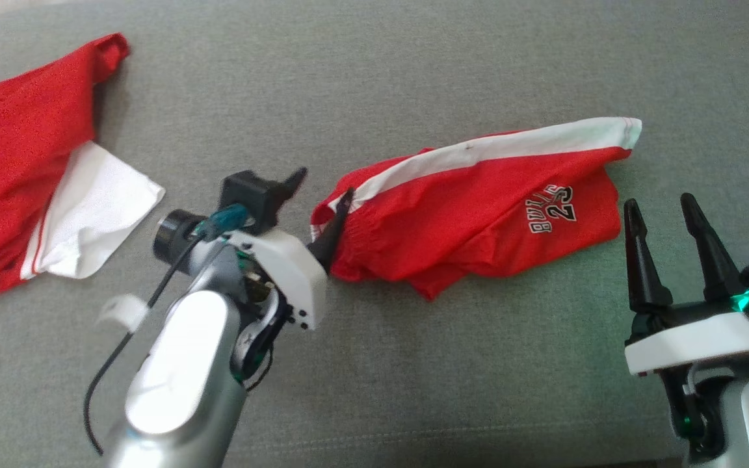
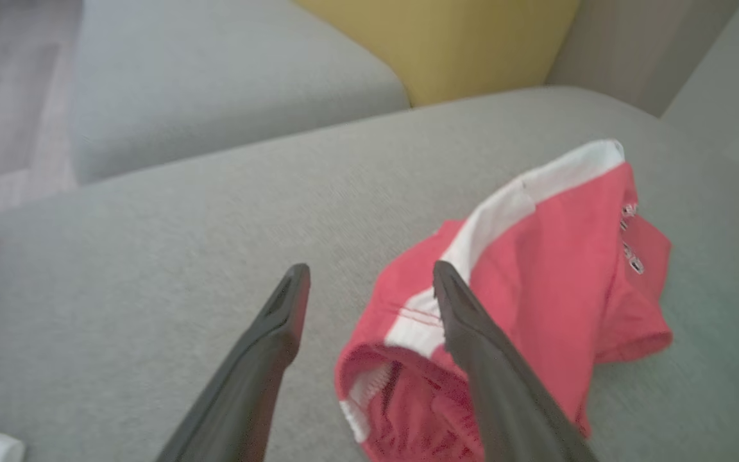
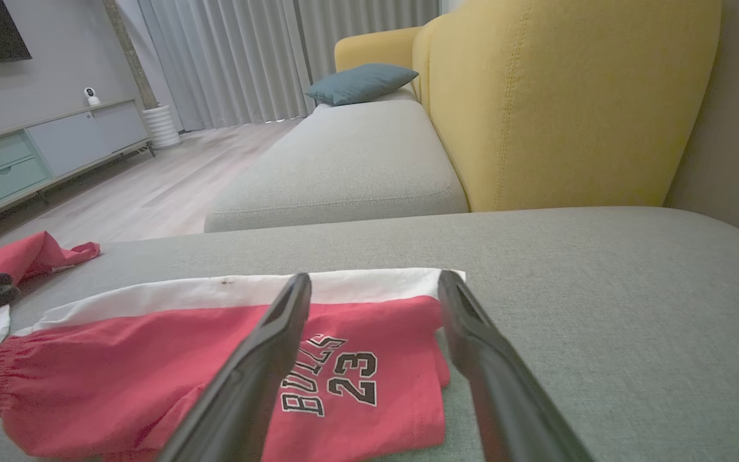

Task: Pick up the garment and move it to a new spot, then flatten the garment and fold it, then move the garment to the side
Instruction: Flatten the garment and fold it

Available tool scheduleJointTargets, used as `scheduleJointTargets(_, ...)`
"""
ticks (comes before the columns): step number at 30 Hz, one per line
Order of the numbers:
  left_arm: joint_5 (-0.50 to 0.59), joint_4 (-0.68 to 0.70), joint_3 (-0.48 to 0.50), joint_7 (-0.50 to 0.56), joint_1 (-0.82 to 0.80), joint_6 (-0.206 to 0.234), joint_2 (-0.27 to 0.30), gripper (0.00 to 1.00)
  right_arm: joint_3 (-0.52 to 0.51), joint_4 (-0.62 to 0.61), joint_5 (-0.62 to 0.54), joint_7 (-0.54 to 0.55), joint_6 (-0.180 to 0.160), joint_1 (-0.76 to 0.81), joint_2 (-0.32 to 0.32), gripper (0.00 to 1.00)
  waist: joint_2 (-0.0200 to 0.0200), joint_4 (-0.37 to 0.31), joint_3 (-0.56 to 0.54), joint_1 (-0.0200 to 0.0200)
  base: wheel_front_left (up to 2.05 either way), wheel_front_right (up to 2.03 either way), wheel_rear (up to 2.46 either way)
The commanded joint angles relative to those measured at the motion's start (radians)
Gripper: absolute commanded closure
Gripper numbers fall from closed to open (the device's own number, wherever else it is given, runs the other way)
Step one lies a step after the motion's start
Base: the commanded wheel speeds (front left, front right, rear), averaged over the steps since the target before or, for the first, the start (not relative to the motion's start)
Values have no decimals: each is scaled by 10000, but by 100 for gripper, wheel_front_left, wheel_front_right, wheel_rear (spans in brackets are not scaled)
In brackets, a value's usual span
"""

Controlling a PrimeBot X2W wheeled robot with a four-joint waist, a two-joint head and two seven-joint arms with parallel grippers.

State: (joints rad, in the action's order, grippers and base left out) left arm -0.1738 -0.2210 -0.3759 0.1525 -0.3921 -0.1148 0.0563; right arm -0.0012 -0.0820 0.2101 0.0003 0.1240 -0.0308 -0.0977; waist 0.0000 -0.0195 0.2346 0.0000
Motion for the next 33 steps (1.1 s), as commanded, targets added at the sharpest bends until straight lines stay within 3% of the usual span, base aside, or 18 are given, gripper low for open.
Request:
scheduleJointTargets(1, -179, 197, 124, 403, -487, -42, 51, 0, 226, -286, 4, 28, 67, -310, -58, 0, 0, -126, 95, 0, 0, 0, 0)
scheduleJointTargets(10, -846, -73, -733, 1940, -1230, -142, 475, 0, 203, -180, 29, -33, 67, -419, 1, 0, 0, -414, 329, 0, 0, 0, 0)
scheduleJointTargets(11, -896, -75, -773, 1988, -1268, -144, 515, 7, 203, -170, 29, -38, 67, -430, 8, 0, 0, -433, 346, 0, 0, 0, 0)
scheduleJointTargets(12, -952, -77, -841, 2078, -1328, -146, 592, 100, 196, -149, 29, -46, 67, -444, 11, 0, 0, -464, 379, 0, 0, 0, 0)
scheduleJointTargets(21, -1084, -15, -1088, 2218, -1431, -151, 785, 100, 147, 360, 246, 402, 67, -783, -524, 0, 0, -428, 460, 0, 0, 0, 0)
scheduleJointTargets(33, -818, 439, -1373, 1819, -1819, -86, 800, 100, 386, 2230, 1449, 1552, 67, -2953, -2382, 0, 0, -3, 1079, 0, 0, 0, 0)
